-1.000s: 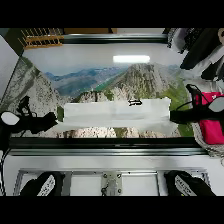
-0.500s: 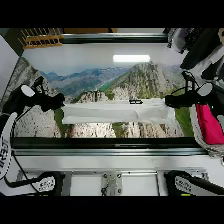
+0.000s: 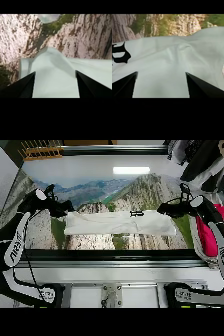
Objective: Fold the clothes and pants, and hang the long-sleeved shirts on hangers.
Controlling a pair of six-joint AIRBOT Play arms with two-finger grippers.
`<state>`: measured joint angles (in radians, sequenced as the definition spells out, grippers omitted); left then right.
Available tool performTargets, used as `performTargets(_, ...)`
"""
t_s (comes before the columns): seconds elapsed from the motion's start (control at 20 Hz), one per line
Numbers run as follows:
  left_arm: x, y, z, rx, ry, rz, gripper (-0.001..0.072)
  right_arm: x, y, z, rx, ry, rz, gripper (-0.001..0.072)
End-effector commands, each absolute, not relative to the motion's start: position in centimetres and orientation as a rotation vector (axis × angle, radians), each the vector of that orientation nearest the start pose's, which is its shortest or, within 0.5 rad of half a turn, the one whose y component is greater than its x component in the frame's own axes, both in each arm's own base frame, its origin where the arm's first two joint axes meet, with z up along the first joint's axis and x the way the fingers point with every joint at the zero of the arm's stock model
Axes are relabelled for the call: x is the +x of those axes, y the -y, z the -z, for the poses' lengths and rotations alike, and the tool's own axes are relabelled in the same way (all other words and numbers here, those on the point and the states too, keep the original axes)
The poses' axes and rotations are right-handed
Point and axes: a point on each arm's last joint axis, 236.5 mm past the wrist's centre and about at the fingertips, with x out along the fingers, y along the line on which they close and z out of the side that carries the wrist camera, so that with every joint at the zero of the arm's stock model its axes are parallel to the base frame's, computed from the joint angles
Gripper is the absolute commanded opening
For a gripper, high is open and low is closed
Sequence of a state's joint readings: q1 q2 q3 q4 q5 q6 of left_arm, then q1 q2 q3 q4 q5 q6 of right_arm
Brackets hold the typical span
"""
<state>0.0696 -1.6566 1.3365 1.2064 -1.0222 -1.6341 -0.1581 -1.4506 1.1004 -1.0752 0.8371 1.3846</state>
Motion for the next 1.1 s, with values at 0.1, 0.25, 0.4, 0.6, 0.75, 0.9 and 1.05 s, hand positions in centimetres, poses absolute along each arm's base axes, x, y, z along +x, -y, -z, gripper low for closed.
performTargets(0.1,47.2,2.5,1.6,-0.493,-1.244,0.029,0.0529,45.9,-0.3,0.1,0.448,-1.045,-0.137,0.0683)
performTargets(0.25,45.9,2.8,-1.6,-0.480,-1.225,0.051,0.0497,43.1,2.6,-0.5,0.432,-1.129,-0.179,0.0683)
performTargets(0.4,44.7,5.3,-3.8,-0.437,-1.220,0.111,0.0010,39.4,6.5,1.5,0.495,-1.245,-0.186,0.0685)
performTargets(0.6,43.5,11.2,-5.5,-0.355,-1.211,0.232,0.0008,36.7,11.4,5.7,0.662,-1.331,-0.109,0.0707)
performTargets(0.75,42.3,16.3,-5.1,-0.296,-1.231,0.323,0.0008,35.6,11.5,9.0,0.722,-1.397,-0.155,0.0706)
performTargets(0.9,42.2,20.9,-4.7,-0.301,-1.208,0.366,0.0008,37.0,9.2,10.3,0.803,-1.379,-0.243,0.0706)
performTargets(1.05,41.8,24.0,-3.4,-0.304,-1.220,0.390,0.0008,38.5,5.5,10.6,0.827,-1.374,-0.338,0.0706)
